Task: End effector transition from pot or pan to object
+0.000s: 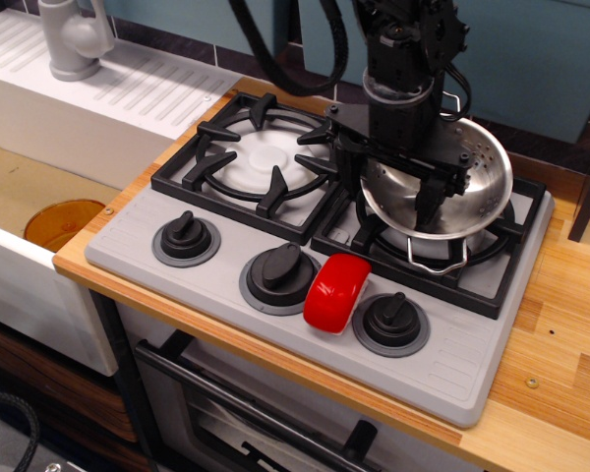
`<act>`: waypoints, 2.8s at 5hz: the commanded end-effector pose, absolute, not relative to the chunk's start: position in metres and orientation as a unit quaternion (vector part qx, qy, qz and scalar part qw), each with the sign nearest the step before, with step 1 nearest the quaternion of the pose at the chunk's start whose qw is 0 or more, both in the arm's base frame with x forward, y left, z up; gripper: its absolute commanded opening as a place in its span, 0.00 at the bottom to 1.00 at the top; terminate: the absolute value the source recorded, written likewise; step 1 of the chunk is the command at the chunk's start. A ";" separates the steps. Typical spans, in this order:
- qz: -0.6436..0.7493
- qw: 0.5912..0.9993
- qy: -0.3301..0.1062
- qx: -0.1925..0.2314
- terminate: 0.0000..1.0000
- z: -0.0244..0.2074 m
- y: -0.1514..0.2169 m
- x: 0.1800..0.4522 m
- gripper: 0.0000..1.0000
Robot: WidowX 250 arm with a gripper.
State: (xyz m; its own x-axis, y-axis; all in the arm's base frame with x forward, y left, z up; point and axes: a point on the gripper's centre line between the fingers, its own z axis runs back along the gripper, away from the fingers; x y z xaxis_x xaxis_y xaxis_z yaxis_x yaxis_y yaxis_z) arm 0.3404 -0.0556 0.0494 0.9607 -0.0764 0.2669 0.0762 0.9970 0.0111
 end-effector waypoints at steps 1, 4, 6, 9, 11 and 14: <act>-0.039 0.990 -0.135 0.000 0.00 0.049 -0.056 0.340 1.00; -0.041 0.992 -0.122 -0.004 0.00 0.110 -0.084 0.344 1.00; -0.040 0.993 -0.114 -0.005 0.00 0.134 -0.081 0.322 1.00; -0.029 0.991 -0.133 -0.009 0.00 0.116 -0.085 0.269 1.00; -0.025 0.987 -0.160 -0.022 0.00 0.082 -0.089 0.257 1.00; -0.043 0.976 -0.214 -0.015 0.00 0.062 -0.083 0.259 1.00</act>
State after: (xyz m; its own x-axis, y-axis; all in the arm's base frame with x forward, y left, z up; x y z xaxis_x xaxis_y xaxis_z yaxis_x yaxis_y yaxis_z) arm 0.2530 -0.0806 0.0547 0.9152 -0.0890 0.3929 0.0959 0.9954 0.0022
